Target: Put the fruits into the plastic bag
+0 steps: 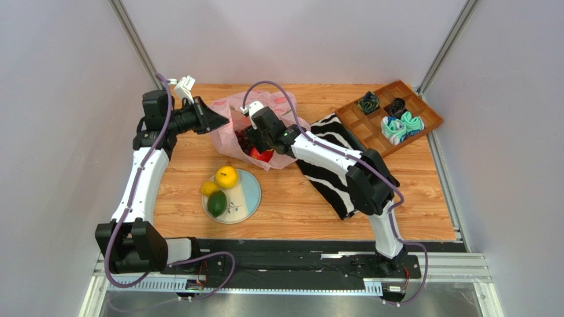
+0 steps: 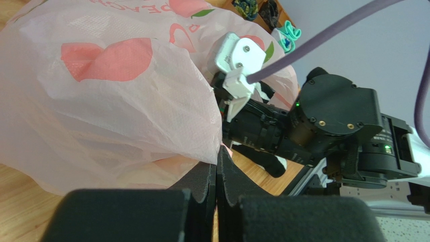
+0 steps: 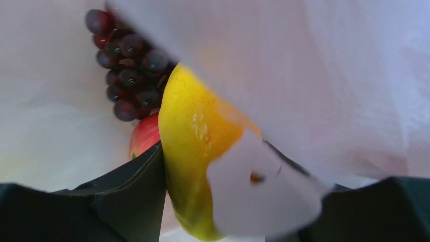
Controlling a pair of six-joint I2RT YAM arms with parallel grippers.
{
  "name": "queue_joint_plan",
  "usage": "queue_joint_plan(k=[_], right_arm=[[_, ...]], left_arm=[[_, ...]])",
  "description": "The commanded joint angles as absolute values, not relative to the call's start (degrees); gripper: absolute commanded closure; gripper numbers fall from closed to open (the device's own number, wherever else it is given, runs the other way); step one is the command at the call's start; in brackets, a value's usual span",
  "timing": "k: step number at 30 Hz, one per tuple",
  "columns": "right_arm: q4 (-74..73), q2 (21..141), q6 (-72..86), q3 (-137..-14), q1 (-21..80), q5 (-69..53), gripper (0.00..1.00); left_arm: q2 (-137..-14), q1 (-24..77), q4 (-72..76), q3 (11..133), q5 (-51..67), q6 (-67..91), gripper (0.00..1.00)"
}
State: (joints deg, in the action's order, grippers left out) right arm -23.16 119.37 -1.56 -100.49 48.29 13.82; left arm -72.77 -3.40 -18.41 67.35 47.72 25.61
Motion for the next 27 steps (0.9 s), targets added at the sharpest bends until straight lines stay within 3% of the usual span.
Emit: queue_joint_plan(k=[1,9,12,13,16,27], right_arm=[[-22.0,123.0,-0.4,-106.3,48.4,22.2,0.67],[-21.8,127.2,-0.6,-108.7,48.3,24.9,0.59],[-22.6,127.9,-0.5,-109.8,48.3,24.6,0.45],[-22.6,127.9,-0.4,-109.8,48.3,24.5,0.34],[-22.2,127.6,-0.5,-109.4,48.3,24.3,0.24],[-20.5,126.0,-0.4,-107.2,48.3,23.2,0.21]], left_arm=[[-72.9,-3.3,-16.5,68.0,48.7,26.1,1.00],[-72.9,-3.3,-16.3,67.9,48.7,26.2,1.00],[-72.9,-3.4,-16.3,67.9,48.7,26.2,1.00],[-72.9,-3.4,-16.3,67.9,48.8,26.3,1.00],[-73.0,-3.4,-16.3,67.9,48.8,26.3,1.00],[-73.1,-3.3,-16.3,67.9,48.9,26.2,1.00]])
